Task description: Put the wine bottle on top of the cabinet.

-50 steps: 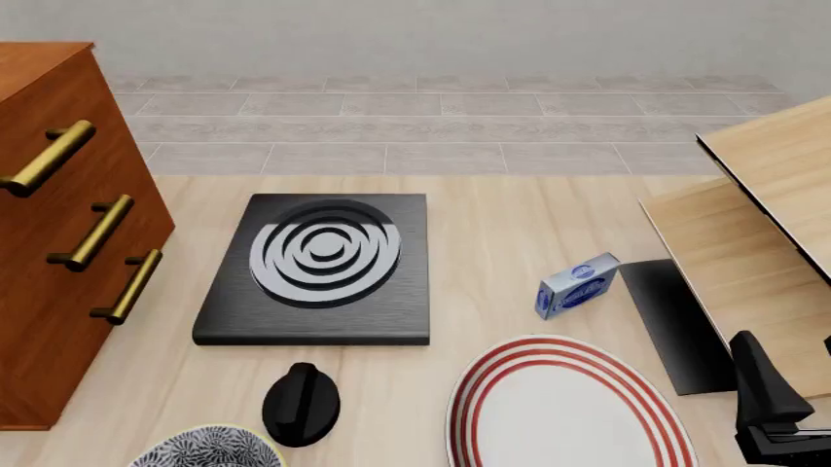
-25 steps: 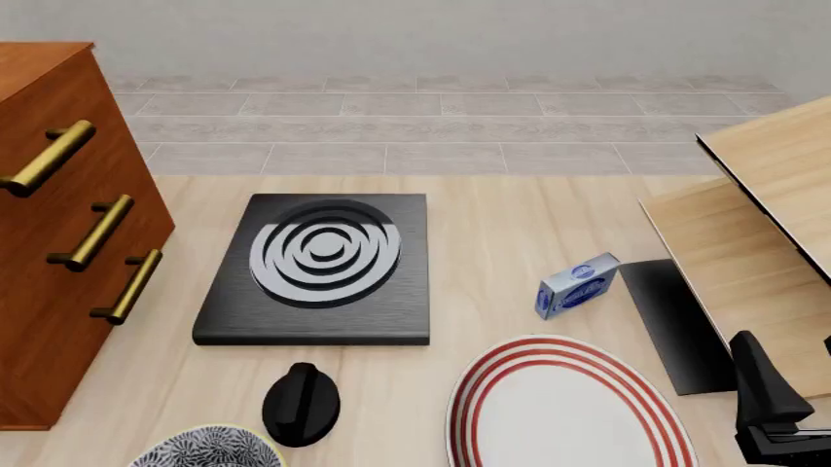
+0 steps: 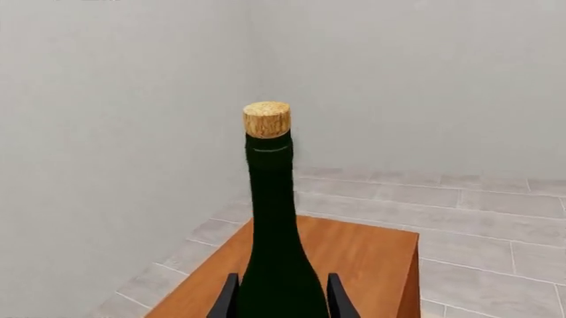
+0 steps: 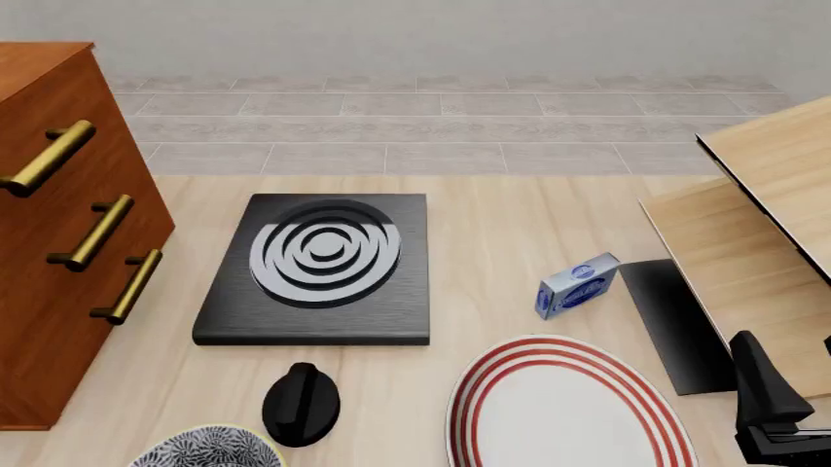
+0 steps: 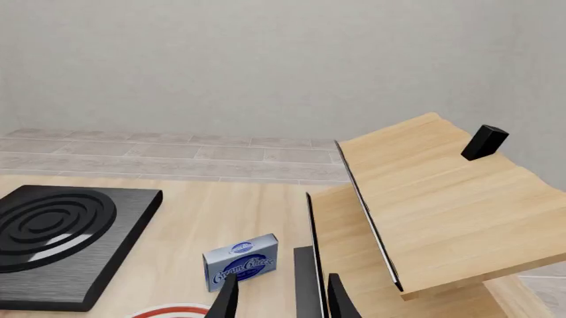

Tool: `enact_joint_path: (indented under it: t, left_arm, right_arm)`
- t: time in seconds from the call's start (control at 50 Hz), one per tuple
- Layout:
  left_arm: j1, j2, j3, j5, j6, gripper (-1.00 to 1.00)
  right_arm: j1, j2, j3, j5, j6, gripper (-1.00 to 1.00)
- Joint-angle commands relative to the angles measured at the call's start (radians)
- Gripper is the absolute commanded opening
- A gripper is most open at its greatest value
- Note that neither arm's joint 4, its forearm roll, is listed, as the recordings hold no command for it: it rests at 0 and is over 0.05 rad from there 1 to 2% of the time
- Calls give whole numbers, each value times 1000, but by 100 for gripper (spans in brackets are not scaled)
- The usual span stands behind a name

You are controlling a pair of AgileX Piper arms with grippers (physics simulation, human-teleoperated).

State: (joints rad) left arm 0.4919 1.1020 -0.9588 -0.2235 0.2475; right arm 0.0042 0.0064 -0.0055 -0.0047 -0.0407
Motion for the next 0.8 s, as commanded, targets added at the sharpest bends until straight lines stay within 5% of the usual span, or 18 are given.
enact_joint_path:
  t: [0.02, 0.8]
  left_arm:
    - [4, 30, 31, 4, 22, 100]
    - [-5, -68, -46, 116, 42, 100]
  right_arm:
    - [0, 0, 0, 0, 0, 100]
    - [0, 0, 0, 0, 0, 100]
